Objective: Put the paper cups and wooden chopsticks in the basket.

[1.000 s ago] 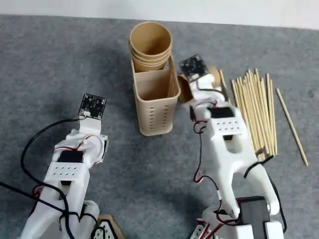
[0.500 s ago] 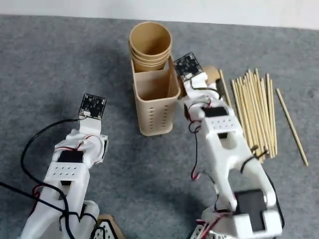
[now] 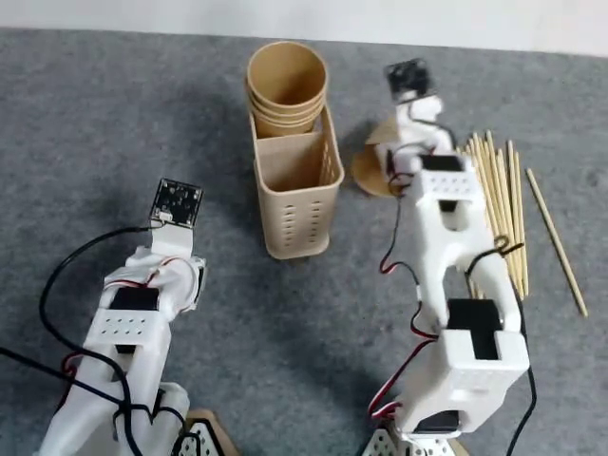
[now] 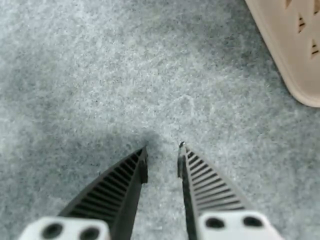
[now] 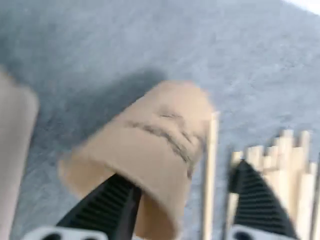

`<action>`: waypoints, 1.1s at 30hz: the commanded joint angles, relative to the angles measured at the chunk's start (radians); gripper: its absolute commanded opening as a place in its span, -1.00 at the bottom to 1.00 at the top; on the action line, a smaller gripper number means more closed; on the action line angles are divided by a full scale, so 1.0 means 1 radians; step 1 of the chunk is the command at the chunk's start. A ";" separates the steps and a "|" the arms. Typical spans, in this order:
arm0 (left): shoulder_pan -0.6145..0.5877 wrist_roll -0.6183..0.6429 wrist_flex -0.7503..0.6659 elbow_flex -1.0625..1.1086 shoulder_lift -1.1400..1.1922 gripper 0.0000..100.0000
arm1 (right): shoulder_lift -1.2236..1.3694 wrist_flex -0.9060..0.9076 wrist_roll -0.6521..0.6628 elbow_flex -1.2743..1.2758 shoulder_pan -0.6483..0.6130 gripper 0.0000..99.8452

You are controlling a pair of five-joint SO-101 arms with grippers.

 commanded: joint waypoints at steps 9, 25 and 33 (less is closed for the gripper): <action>0.010 0.006 -0.017 -0.004 -0.016 -0.76 | -0.031 0.344 -0.014 -0.409 0.021 -0.98; 0.010 0.006 -0.017 -0.004 -0.015 -0.76 | -0.030 0.783 -0.055 -1.198 -0.067 -0.98; 0.010 0.006 -0.017 -0.004 -0.015 -0.76 | -0.027 0.908 -0.196 -1.534 -0.239 -0.98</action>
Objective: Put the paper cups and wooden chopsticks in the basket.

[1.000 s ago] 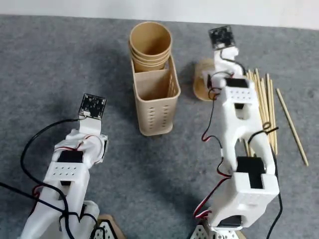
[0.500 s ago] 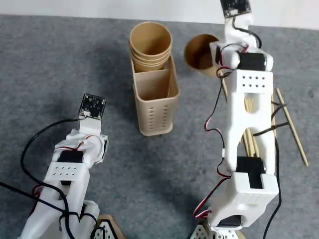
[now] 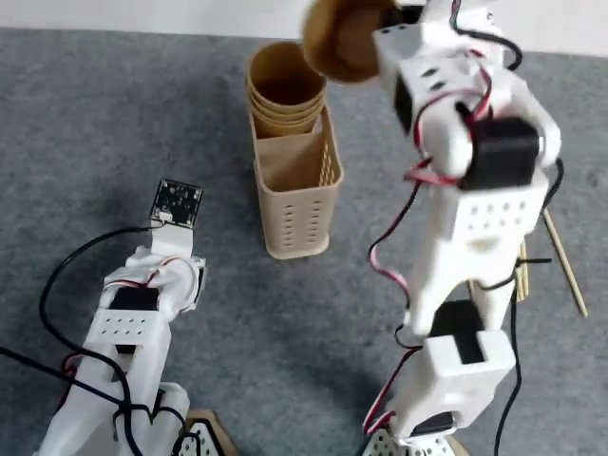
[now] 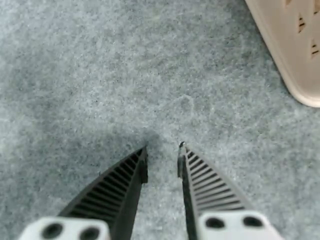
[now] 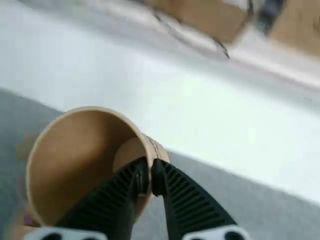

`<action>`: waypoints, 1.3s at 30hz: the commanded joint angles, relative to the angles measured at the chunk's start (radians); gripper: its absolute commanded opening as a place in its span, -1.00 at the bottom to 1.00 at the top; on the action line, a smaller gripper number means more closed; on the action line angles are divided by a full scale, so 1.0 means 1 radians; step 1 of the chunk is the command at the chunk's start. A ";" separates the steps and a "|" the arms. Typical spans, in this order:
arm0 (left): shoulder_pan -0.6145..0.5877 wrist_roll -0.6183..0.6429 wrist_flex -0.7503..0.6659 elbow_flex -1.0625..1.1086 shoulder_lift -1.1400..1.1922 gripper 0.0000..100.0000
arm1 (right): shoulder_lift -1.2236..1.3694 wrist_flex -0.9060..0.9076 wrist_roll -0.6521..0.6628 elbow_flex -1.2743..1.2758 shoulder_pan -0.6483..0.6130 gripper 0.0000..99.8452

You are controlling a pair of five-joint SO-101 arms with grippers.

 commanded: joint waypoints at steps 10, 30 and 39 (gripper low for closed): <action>0.010 0.006 -0.017 -0.004 -0.015 -0.76 | 0.050 0.015 -0.166 -0.007 -0.084 -0.98; 0.002 0.008 -0.017 -0.024 -0.024 -0.76 | 0.249 0.025 -0.256 0.016 -0.111 -0.33; 0.002 0.009 0.117 -0.509 -0.019 -0.76 | -0.050 0.295 -0.118 0.027 -0.104 -0.36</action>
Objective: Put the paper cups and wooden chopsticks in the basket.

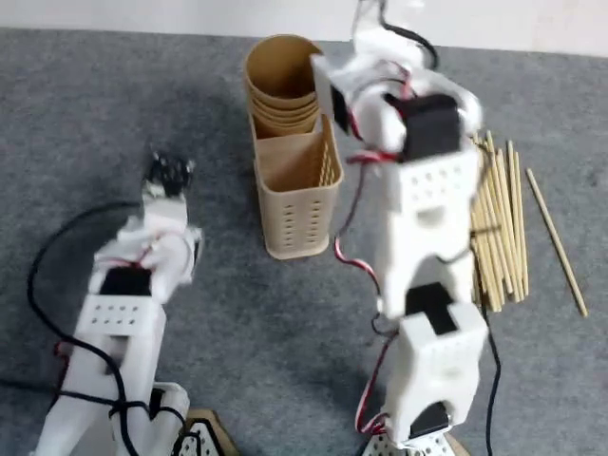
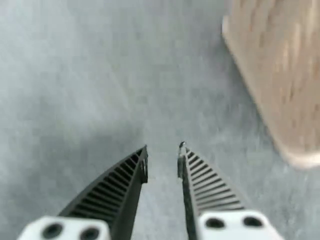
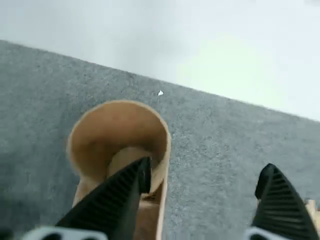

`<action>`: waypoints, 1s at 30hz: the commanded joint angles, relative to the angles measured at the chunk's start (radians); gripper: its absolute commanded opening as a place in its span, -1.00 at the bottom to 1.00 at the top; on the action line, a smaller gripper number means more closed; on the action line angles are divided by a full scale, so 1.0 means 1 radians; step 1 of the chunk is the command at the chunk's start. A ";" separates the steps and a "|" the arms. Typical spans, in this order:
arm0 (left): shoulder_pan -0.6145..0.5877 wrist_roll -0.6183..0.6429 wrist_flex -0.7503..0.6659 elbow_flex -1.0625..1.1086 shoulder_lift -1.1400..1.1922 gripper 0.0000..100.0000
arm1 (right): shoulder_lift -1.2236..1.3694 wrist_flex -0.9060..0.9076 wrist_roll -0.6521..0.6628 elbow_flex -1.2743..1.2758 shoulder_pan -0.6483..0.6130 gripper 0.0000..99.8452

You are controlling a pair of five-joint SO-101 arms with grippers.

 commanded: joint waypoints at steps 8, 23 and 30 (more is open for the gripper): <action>0.091 0.006 0.041 -0.822 0.013 -0.77 | -0.599 0.096 0.038 0.648 0.165 -0.64; 0.282 0.011 0.043 -1.136 0.630 -0.77 | -1.695 -0.590 0.219 2.476 0.252 -0.97; 0.280 0.011 0.043 -1.061 0.797 -0.77 | -1.991 -0.618 0.218 2.735 0.298 -0.97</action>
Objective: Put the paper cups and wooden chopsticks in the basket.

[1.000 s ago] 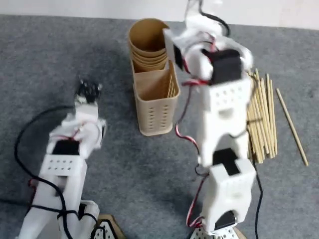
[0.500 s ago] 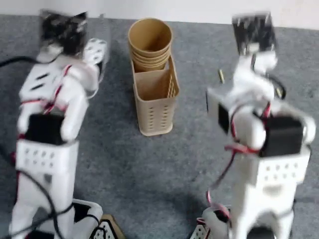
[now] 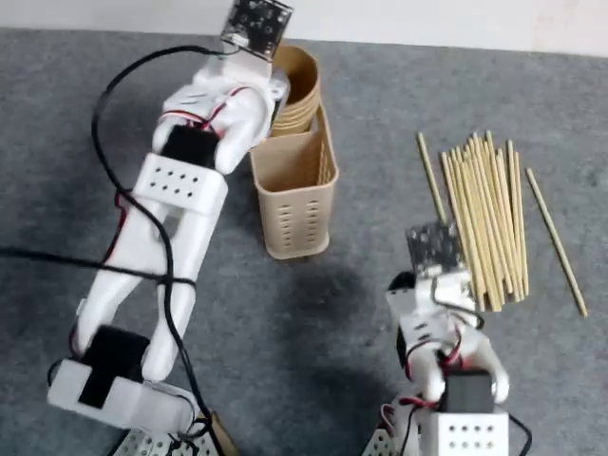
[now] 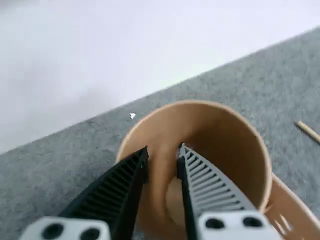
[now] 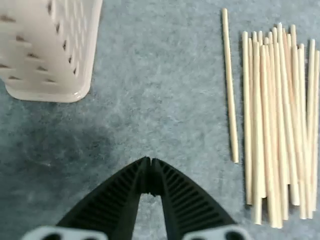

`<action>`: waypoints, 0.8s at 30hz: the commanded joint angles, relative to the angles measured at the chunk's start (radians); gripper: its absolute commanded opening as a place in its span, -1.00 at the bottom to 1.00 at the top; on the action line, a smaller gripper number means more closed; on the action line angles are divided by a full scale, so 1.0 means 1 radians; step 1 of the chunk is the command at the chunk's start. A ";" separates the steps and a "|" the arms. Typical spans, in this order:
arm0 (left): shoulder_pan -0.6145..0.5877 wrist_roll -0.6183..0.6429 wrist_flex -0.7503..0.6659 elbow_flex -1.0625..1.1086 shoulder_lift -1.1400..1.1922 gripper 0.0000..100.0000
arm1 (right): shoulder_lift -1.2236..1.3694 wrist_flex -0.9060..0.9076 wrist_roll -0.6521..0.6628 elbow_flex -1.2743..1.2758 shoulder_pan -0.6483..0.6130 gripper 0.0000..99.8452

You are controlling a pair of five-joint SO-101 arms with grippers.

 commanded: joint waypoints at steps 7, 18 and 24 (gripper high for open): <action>0.007 0.011 -0.005 -0.039 0.059 -0.77 | -0.179 -0.025 0.006 0.166 0.015 -0.97; 0.007 0.160 0.437 -0.495 -0.186 -0.76 | -0.232 -0.068 0.006 0.236 0.015 -0.97; 0.016 0.407 0.776 -0.401 -0.208 -0.59 | -0.232 -0.068 0.006 0.236 0.015 -0.97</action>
